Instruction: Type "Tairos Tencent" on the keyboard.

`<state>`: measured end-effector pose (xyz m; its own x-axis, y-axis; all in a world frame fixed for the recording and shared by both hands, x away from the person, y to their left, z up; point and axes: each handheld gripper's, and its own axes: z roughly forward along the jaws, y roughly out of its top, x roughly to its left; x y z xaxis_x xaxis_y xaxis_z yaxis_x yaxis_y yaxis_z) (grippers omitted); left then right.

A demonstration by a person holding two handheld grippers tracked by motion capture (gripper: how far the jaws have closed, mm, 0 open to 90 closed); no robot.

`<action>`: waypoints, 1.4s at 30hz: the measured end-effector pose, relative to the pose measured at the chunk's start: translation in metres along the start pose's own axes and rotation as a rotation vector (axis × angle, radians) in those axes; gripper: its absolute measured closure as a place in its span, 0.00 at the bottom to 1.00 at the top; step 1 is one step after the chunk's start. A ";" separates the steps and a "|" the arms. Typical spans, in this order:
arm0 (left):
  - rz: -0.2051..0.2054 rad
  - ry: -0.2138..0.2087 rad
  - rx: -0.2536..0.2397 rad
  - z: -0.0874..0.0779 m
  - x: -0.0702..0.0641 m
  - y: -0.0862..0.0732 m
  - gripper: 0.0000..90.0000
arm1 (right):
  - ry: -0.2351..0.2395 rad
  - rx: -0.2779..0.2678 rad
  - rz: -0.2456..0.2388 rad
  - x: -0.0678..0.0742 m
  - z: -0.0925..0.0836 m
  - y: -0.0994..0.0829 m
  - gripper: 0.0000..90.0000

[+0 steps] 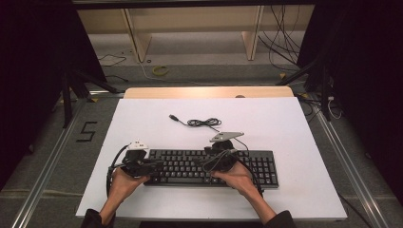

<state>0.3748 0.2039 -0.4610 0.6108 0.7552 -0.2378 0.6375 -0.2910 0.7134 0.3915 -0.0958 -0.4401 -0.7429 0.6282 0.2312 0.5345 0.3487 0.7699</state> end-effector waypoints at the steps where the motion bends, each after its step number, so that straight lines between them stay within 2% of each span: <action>1: -0.004 -0.007 -0.007 0.000 0.000 0.001 0.80 | 0.001 0.000 0.000 0.000 0.000 0.000 0.41; 9: -0.028 -0.027 -0.050 -0.001 -0.001 0.004 0.55 | 0.000 0.001 0.000 0.000 0.001 0.000 0.42; 16: -0.031 -0.034 -0.076 -0.003 -0.002 0.005 0.43 | -0.012 0.012 -0.006 -0.002 0.003 0.000 0.49; 23: -0.035 -0.048 -0.094 -0.003 -0.004 0.007 0.37 | -0.019 0.042 -0.004 -0.004 0.007 -0.001 0.63; 33: -0.021 -0.063 -0.116 -0.005 -0.007 0.008 0.33 | -0.024 0.080 -0.013 -0.004 0.014 -0.004 0.87; 42: -0.014 -0.071 -0.126 -0.005 -0.008 0.008 0.30 | -0.037 0.115 -0.032 -0.002 0.024 -0.007 1.00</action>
<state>0.3728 0.1982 -0.4497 0.6368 0.7139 -0.2913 0.5847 -0.2009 0.7860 0.3986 -0.0833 -0.4603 -0.7461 0.6400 0.1835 0.5549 0.4456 0.7025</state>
